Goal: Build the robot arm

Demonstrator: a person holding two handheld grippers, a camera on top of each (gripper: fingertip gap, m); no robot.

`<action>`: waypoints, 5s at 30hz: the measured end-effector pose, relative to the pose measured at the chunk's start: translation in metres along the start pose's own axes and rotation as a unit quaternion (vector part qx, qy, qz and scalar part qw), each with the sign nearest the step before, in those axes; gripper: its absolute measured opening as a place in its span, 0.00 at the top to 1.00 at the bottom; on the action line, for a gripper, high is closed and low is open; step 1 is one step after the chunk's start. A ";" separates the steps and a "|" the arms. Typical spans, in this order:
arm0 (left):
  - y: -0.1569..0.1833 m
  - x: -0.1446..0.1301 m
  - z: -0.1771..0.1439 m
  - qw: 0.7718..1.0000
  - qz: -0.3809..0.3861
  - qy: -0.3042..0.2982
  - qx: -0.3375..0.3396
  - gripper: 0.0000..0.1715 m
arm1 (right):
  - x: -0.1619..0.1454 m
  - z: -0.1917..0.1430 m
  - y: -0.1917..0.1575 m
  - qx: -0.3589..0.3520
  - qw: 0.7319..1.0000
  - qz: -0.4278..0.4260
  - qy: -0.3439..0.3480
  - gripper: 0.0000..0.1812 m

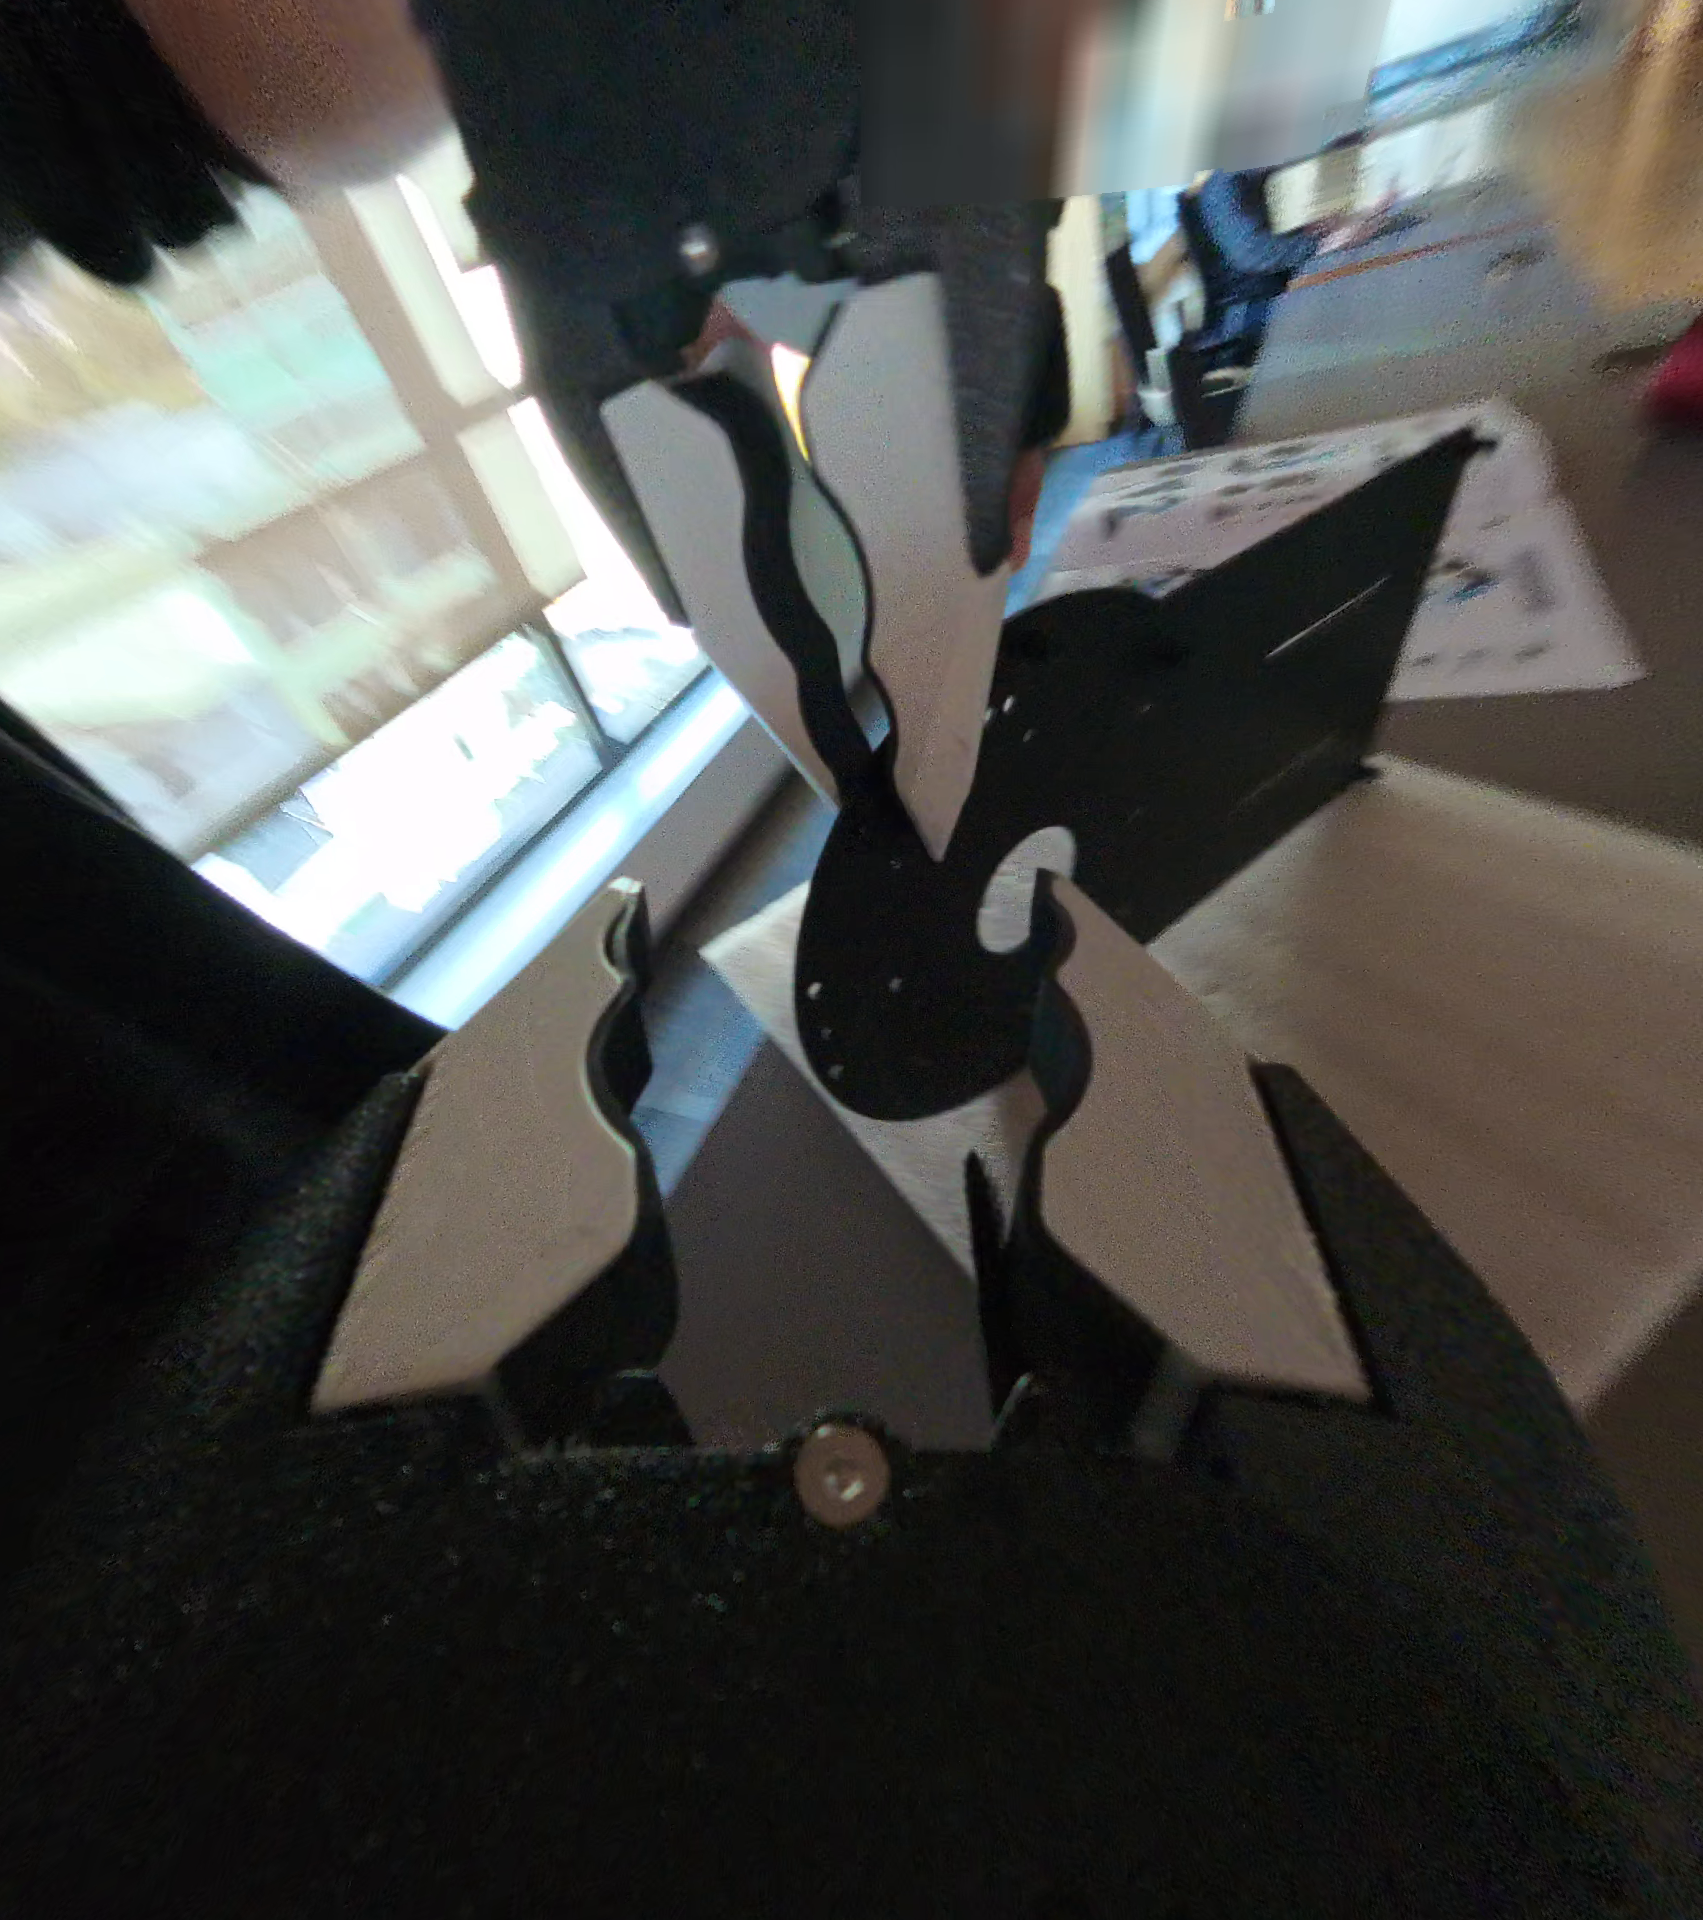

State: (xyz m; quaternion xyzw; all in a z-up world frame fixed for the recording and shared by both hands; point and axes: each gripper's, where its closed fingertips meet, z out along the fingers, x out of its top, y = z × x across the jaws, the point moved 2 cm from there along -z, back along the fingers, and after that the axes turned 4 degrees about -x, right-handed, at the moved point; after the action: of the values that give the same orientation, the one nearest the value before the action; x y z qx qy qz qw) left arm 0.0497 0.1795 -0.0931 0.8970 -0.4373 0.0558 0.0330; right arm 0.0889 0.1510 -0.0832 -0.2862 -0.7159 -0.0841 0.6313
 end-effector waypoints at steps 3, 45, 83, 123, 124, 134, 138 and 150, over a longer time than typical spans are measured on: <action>-0.001 0.000 0.000 1.000 -0.003 0.003 0.008 0.94 | -0.008 0.010 -0.007 -0.014 0.999 -0.025 -0.042 0.57; -0.002 0.000 0.000 0.998 -0.019 0.036 0.041 0.93 | -0.012 0.022 -0.015 -0.163 0.904 -0.370 -0.140 0.72; -0.003 0.000 0.000 0.997 -0.031 0.058 0.050 0.92 | -0.013 0.023 -0.016 -0.136 0.896 -0.383 -0.180 0.71; -0.003 0.001 0.000 0.996 -0.035 0.064 0.052 0.91 | -0.016 0.029 -0.013 -0.137 0.895 -0.383 -0.181 0.68; -0.003 0.001 0.000 0.996 -0.037 0.062 0.049 0.91 | -0.016 0.031 -0.013 -0.137 0.896 -0.383 -0.178 0.69; -0.001 -0.001 -0.001 0.996 -0.042 0.064 0.055 0.91 | 0.008 0.009 -0.010 -0.186 0.968 -0.163 -0.039 0.72; 0.000 -0.001 -0.001 0.995 -0.046 0.066 0.057 0.91 | -0.006 0.012 -0.007 -0.205 0.977 0.043 0.046 0.73; -0.004 0.001 0.000 0.993 -0.061 0.067 0.075 0.89 | -0.035 0.034 -0.003 -0.317 0.949 0.007 -0.003 0.97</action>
State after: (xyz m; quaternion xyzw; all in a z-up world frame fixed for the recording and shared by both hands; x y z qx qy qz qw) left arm 0.0535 0.1809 -0.0929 0.9162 -0.3732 0.1464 -0.0017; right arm 0.0592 0.1542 -0.1225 -0.4768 -0.6523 -0.3009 0.5066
